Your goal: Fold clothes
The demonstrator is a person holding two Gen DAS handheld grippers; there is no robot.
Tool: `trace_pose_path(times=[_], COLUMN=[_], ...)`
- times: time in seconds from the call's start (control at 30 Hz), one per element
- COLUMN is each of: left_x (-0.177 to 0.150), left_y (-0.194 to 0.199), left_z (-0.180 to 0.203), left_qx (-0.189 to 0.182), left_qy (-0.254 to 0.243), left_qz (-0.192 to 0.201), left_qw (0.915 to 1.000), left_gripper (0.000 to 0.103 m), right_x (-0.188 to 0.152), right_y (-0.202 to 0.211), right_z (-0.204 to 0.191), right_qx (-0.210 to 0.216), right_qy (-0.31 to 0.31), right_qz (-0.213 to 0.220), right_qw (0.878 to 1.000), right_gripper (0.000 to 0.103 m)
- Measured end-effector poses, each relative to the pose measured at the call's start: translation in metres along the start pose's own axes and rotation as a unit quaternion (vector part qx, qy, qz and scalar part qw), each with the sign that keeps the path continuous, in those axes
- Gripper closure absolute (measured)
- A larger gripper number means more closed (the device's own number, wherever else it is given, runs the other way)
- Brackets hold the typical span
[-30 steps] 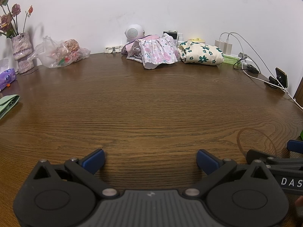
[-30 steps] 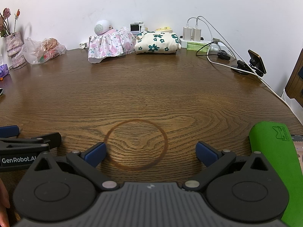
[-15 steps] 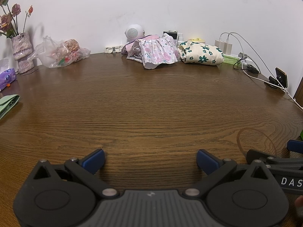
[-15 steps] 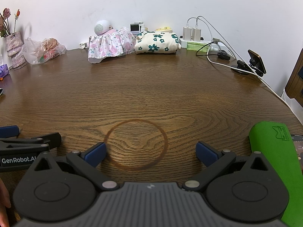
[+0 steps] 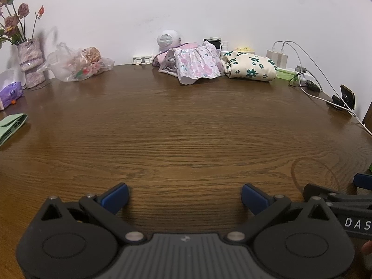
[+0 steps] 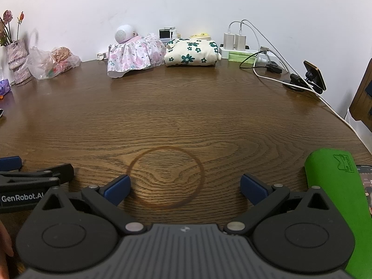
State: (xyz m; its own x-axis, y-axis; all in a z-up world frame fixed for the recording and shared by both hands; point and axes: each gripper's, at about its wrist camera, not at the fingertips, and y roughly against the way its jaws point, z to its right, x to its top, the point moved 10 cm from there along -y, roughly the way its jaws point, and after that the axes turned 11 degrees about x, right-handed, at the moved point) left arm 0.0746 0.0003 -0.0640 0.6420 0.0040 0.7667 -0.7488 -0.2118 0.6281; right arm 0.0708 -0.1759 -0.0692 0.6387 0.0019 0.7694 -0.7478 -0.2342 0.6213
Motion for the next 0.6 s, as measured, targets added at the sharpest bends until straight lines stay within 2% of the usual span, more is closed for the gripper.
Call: trace_pose_path(times=[0.6], left_x=[0.0023], left_y=[-0.0018], left_z=[0.0029], left_qx=[-0.005], left_qy=[-0.005], left_qz=[0.001], left_qw=[1.0], left_gripper=[0.0], right_x=[-0.0001], right_y=[-0.0002], right_z=[-0.0003], right_qx=[-0.003], right_qy=[-0.001], right_qz=[0.0], right_qw=[1.0], right_gripper=[0.001])
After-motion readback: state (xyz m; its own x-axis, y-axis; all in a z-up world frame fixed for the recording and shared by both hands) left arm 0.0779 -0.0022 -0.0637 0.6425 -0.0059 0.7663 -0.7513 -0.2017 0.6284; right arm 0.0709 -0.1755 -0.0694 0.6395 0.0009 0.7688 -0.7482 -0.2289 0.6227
